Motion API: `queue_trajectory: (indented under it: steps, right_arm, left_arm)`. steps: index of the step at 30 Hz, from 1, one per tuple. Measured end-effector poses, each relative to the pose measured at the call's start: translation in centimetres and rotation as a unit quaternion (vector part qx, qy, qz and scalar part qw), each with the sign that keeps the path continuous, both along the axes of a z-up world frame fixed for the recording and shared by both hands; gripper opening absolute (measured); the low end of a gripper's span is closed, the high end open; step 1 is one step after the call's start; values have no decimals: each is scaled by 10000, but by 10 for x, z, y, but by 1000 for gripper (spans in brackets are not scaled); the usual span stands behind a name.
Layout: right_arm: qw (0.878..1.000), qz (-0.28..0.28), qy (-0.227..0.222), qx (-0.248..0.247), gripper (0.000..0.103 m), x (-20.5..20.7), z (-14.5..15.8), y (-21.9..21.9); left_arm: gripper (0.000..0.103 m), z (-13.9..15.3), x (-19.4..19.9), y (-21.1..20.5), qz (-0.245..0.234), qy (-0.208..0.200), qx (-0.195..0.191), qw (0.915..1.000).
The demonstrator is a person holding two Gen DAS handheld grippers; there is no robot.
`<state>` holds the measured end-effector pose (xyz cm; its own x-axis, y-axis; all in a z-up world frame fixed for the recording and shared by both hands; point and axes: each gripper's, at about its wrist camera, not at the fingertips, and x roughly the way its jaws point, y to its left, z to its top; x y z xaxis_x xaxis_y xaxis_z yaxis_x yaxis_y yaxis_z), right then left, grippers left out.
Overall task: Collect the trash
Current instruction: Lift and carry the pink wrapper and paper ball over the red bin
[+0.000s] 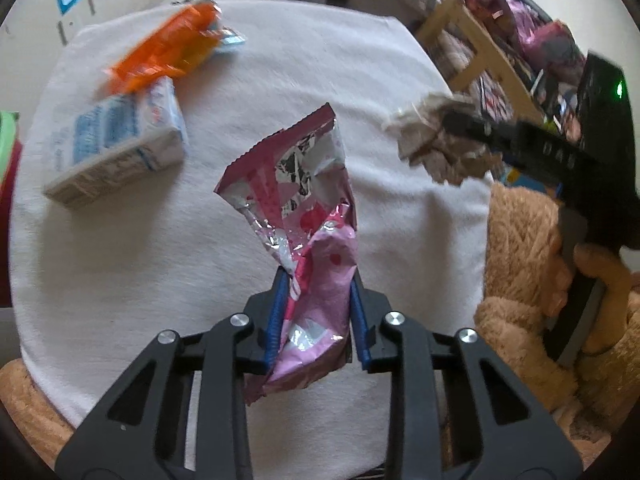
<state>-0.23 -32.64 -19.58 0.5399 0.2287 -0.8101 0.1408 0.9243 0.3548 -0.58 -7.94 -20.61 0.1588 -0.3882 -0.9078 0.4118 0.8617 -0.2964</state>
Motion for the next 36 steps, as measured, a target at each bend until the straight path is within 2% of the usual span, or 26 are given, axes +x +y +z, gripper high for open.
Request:
queue_trajectory:
  steps: [3, 8, 11, 36]
  right_arm:
    - [9999, 85, -18, -91, 53, 0, 1, 5]
    - [9996, 207, -34, -209, 53, 1, 2, 11]
    - [9995, 217, -17, -212, 53, 1, 1, 12]
    - [9991, 318, -48, -294, 54, -1, 4, 20]
  left_arm:
    - [28, 6, 6, 12, 244, -77, -122, 9996]
    - [28, 13, 9, 26, 466, -267, -115, 9985]
    - [28, 17, 11, 37, 570, -223, -128, 9980]
    - [28, 21, 3, 63, 843, -154, -130, 9962]
